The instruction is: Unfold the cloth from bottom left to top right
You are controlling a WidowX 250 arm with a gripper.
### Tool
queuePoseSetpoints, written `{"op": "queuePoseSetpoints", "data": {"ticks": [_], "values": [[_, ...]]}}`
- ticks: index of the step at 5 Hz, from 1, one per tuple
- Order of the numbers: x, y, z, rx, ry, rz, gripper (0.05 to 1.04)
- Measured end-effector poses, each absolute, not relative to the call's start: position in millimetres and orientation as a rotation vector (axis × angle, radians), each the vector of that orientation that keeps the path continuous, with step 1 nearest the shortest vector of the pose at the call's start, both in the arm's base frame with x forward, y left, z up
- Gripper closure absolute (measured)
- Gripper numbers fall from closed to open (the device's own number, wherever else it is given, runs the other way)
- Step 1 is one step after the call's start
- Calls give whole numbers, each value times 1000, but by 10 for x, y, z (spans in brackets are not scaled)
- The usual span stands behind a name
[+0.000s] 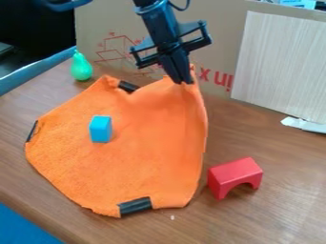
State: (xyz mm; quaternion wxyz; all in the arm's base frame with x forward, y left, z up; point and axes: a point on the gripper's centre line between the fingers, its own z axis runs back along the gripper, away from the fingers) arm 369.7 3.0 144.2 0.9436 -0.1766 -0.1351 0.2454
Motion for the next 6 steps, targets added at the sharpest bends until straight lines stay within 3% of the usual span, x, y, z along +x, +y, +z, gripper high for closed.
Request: {"op": "queuePoseSetpoints", "data": {"ticks": [2,6], "values": [[3731,-25,1476,-370,-280,495,1033],[3858,-240,1031,-351,-219,505,1033]]}}
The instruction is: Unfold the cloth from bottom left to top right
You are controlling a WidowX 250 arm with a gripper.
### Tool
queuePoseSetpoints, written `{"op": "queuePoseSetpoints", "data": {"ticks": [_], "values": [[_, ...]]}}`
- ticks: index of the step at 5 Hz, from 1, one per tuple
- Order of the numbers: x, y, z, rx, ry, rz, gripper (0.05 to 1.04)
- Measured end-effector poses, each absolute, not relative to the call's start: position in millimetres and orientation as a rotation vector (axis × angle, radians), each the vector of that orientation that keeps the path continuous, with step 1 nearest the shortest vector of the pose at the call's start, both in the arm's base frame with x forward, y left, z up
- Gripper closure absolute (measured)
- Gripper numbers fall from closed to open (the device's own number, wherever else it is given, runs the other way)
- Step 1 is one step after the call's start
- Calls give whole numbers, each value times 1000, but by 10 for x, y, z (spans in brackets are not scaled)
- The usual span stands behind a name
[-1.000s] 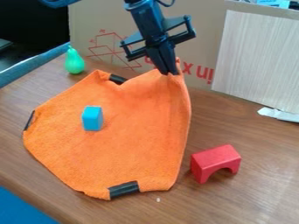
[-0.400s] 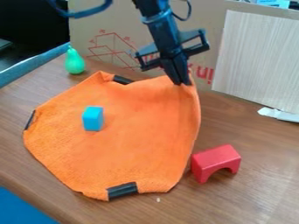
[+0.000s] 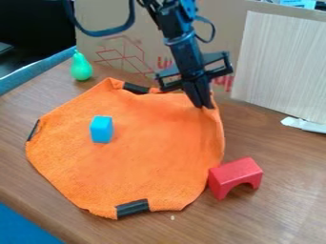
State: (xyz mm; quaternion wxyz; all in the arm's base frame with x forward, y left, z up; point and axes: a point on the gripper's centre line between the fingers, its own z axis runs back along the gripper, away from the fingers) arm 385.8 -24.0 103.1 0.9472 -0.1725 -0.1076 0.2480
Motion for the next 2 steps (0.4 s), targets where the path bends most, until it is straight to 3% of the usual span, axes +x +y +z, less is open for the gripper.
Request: {"op": "queuePoseSetpoints", "data": {"ticks": [2], "values": [[3930,-231,842,-317,-234,481,1010]]}}
